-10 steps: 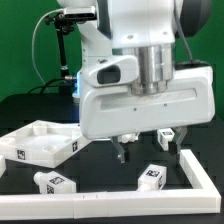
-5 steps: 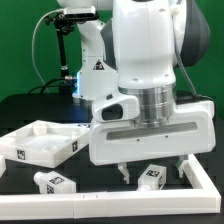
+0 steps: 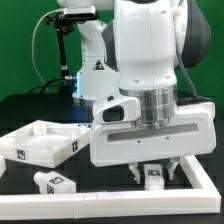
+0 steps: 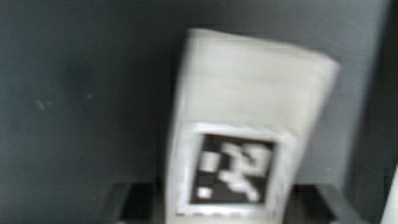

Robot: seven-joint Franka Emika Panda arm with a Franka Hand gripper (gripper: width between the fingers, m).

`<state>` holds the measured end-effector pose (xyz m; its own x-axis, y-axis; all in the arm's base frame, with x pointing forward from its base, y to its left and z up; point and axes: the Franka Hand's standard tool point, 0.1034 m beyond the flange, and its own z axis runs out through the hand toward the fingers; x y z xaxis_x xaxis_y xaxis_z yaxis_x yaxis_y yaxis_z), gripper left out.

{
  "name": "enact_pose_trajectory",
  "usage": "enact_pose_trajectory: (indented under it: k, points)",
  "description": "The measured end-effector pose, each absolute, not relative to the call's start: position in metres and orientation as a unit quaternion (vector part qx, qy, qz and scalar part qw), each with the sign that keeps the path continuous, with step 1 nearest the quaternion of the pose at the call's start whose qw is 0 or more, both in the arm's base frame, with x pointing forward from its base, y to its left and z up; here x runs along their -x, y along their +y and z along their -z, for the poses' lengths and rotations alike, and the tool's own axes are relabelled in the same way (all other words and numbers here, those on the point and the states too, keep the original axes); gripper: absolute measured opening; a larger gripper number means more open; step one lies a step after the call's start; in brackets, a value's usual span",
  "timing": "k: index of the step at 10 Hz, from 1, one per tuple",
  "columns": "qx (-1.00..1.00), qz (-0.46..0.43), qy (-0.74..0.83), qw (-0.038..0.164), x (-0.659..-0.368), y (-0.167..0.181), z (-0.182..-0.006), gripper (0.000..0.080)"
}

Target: Assemble one leg

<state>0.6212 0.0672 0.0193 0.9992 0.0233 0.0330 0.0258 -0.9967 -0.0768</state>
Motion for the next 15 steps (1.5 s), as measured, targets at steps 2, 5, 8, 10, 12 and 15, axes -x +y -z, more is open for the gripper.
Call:
enact_pose_trajectory:
  k: [2, 5, 8, 10, 12, 15]
  points:
    - [0.999, 0.016, -0.012, 0.038, -0.621, 0.067, -0.019, 0.0282]
    - [0.998, -0.005, 0.050, 0.027, -0.571, 0.051, -0.055, 0.0282]
    - [0.998, -0.007, 0.061, 0.023, -0.549, 0.048, -0.065, 0.0282]
    - [0.998, -0.007, 0.061, 0.024, -0.549, 0.049, -0.065, 0.0284]
    - [0.998, -0.010, 0.058, 0.023, -0.548, 0.047, -0.065, 0.0284]
    - [0.999, -0.028, 0.040, 0.013, -0.498, 0.015, -0.085, 0.0284]
